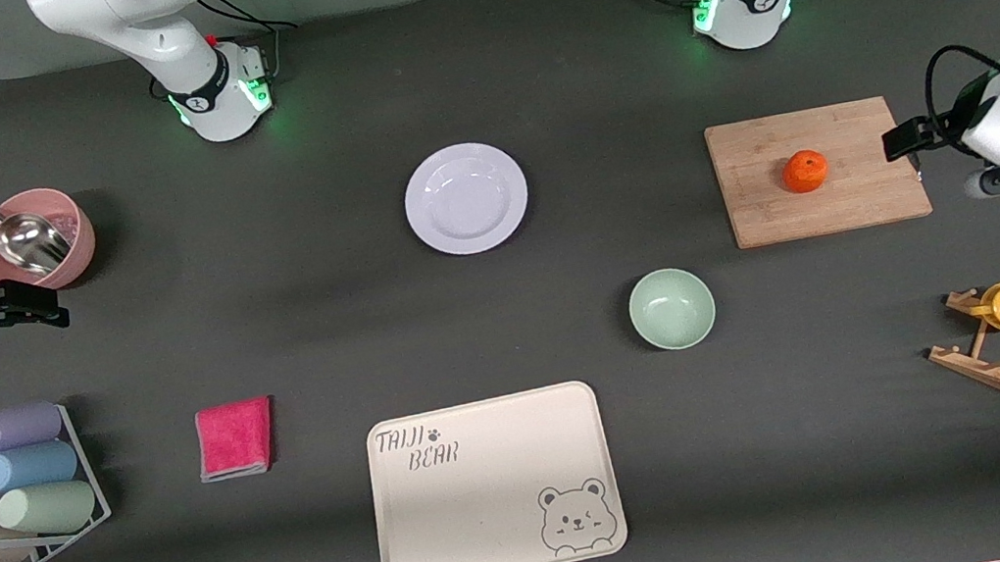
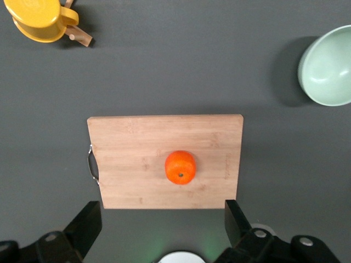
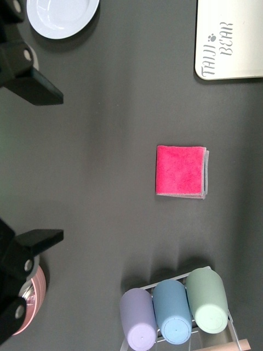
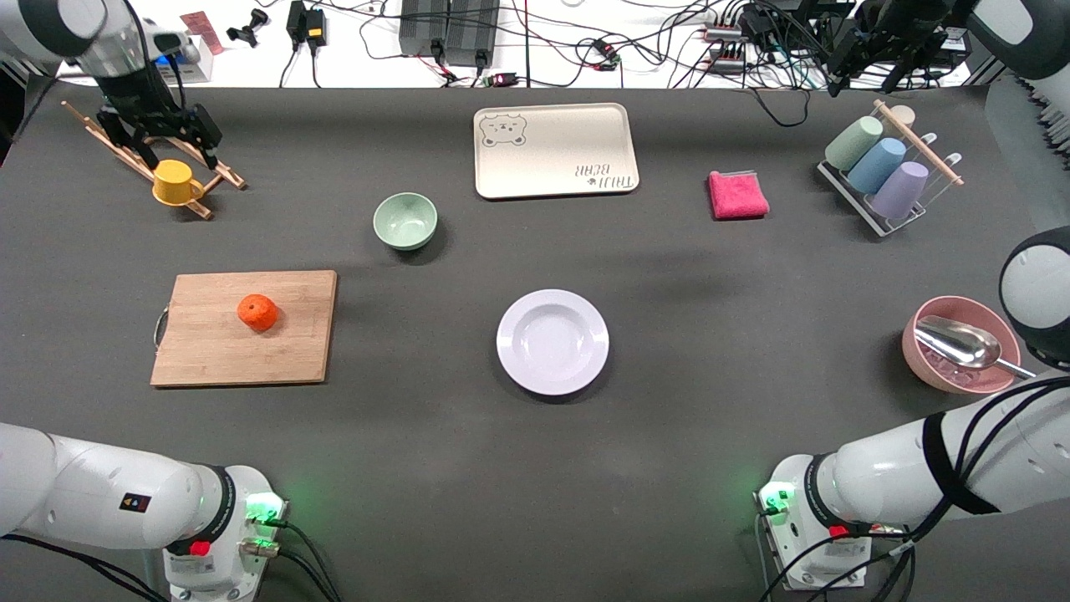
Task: Place orange and plate with both arms
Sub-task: 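Reach the left gripper to the orange while the right gripper moves toward the plate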
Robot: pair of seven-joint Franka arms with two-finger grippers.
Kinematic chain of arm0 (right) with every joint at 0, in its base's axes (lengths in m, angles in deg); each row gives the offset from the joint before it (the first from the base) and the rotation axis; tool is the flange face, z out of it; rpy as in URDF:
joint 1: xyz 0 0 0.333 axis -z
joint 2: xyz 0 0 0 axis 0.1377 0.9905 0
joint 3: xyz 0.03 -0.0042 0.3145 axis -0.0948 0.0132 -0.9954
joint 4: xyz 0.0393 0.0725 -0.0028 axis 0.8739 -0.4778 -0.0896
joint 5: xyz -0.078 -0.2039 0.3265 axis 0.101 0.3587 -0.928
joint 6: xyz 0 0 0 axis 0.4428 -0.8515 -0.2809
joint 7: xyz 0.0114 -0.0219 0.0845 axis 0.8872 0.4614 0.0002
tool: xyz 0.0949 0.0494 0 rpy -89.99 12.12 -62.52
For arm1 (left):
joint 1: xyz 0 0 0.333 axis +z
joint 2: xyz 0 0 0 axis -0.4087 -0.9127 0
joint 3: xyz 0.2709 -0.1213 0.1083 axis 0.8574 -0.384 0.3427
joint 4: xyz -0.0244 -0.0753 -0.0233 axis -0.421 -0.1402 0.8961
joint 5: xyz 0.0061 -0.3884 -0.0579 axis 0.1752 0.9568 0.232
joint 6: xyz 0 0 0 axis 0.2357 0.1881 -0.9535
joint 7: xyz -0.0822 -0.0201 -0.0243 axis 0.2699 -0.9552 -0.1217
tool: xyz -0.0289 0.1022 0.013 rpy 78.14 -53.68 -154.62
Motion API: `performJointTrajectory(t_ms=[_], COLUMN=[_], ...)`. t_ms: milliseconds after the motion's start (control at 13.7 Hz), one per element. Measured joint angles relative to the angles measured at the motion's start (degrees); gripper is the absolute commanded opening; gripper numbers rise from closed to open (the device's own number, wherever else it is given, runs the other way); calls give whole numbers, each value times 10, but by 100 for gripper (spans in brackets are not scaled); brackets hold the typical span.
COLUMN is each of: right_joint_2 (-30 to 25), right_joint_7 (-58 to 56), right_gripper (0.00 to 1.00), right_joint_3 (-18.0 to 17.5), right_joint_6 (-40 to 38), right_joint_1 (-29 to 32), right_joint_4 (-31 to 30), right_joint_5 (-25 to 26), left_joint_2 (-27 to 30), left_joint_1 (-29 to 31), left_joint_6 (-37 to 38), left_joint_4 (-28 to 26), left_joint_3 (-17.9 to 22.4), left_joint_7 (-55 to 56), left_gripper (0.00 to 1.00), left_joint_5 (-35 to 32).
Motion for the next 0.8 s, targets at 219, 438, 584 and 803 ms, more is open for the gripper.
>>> performJointTrajectory(t_ms=[219, 438, 584, 803], right_joint_2=[-17, -76, -125, -200], right_joint_7=[0, 20, 51, 109], right_gripper=[100, 100, 100, 100], right_joint_3=[0, 0, -1, -2], right_joint_6=[-2, -2, 1, 26], right_joint_1=[0, -5, -23, -58], right_joint_4=[-13, -68, -116, -205], right_joint_5=[0, 0, 0, 0], left_joint_2=[25, 31, 32, 33], left_joint_1=[0, 0, 0, 0], left_joint_6=[-98, -208, -272, -368], left_joint_4=[-100, -196, -250, -324], left_joint_3=[0, 2, 2, 2], left_joint_7=[4, 6, 8, 11], left_gripper=[100, 100, 100, 100], left_joint_5=[-3, -4, -4, -4])
